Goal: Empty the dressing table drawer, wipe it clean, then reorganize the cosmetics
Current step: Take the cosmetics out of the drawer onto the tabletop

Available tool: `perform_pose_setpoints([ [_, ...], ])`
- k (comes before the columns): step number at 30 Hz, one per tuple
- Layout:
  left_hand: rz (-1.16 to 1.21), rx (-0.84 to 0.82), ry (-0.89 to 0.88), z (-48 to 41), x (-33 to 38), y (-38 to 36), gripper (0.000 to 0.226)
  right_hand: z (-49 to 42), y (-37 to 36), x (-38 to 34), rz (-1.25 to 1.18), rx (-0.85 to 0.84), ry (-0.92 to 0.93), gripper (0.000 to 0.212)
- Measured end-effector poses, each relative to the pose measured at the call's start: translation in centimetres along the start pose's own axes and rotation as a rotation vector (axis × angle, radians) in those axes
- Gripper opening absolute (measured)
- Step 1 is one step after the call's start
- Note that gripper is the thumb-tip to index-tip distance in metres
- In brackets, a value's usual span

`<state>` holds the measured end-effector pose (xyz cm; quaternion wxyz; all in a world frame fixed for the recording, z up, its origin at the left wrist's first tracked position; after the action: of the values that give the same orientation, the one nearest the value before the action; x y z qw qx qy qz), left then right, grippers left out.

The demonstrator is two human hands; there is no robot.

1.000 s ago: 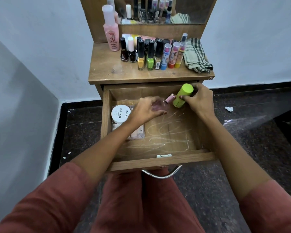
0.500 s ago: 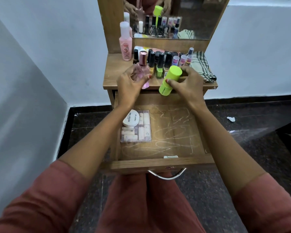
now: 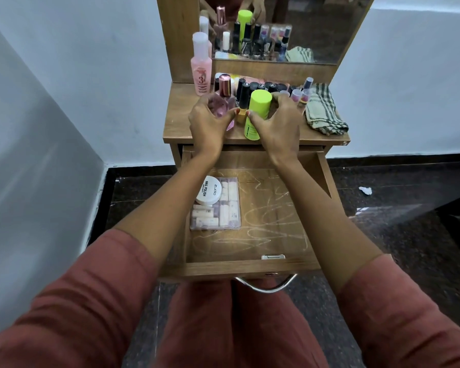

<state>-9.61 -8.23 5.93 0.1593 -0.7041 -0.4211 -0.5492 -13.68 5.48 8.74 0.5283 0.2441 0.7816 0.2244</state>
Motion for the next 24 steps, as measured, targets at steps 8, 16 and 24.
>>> perform_pose_setpoints([
  [8,-0.023,0.033,0.023,-0.1,-0.5,-0.7,0.041,0.2,-0.7,-0.1,-0.023,0.024,-0.005,0.048],
  [16,0.058,0.008,0.033,0.3,-1.2,0.0,0.043,1.2,-0.4,0.8,-0.075,-0.02,-0.002,0.05],
  [24,0.0,-0.004,0.056,4.4,-3.6,1.9,0.009,4.1,-0.1,4.1,-0.137,-0.142,-0.079,0.025],
])
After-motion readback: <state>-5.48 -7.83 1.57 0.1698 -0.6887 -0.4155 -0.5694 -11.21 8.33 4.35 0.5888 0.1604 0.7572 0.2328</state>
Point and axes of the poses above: each hand's wrist, its own z-axis away from the middle knuckle, its own y-axis out of the back of the hand, x = y × z, the point moved 5 cm from there along -z, towards the middle knuckle, and after that the axes turned 5 degrees about -y, right-handed, at the moved point
